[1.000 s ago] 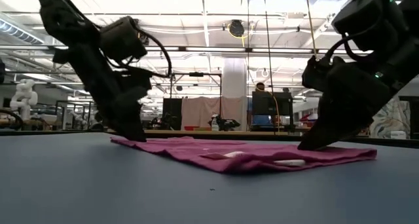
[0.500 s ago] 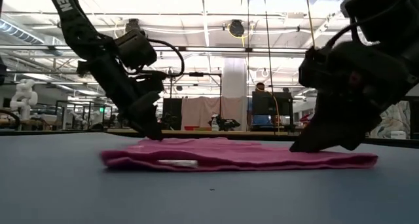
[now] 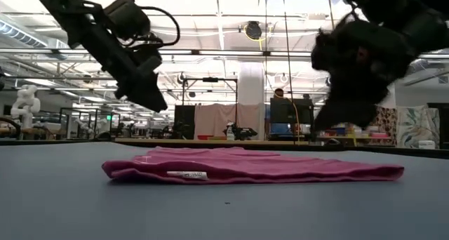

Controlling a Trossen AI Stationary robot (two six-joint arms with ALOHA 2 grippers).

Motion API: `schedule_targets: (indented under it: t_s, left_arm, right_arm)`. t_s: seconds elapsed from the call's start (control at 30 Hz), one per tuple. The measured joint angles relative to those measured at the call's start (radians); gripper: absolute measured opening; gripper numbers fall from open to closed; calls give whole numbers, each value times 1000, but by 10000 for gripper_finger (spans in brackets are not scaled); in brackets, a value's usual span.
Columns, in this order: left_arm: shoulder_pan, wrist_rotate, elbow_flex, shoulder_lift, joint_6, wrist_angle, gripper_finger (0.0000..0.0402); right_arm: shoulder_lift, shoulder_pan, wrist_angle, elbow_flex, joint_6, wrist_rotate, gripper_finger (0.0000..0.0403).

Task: Roll towel
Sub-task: Fold the light red towel

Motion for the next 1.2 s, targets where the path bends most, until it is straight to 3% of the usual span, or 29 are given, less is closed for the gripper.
schedule_targets:
  t_s: [0.17,0.27,0.4,0.57,0.73,0.93,1.2]
  left_arm:
    - [25,-48,-1,7,-75,-44,171]
    - [26,-95,-1,33,-119,-34,171]
    - [24,-178,-1,65,-113,27,171]
    - [24,-205,-2,106,-118,53,171]
    - [40,-206,-1,175,-138,90,171]
    - [69,-149,-1,243,-138,117,171]
    - [70,-72,-1,256,-69,124,187]
  right_arm:
    - [-150,-249,-100,24,-201,-11,62]
    - [-167,-441,-180,100,-313,-56,92]
    - [-116,-634,-207,215,-458,-120,133]
    - [10,-792,-232,340,-532,-226,178]
    - [196,-851,-323,490,-561,-301,212]
    - [420,-863,-496,706,-595,-321,234]
    - [574,-862,-558,848,-590,-321,236]
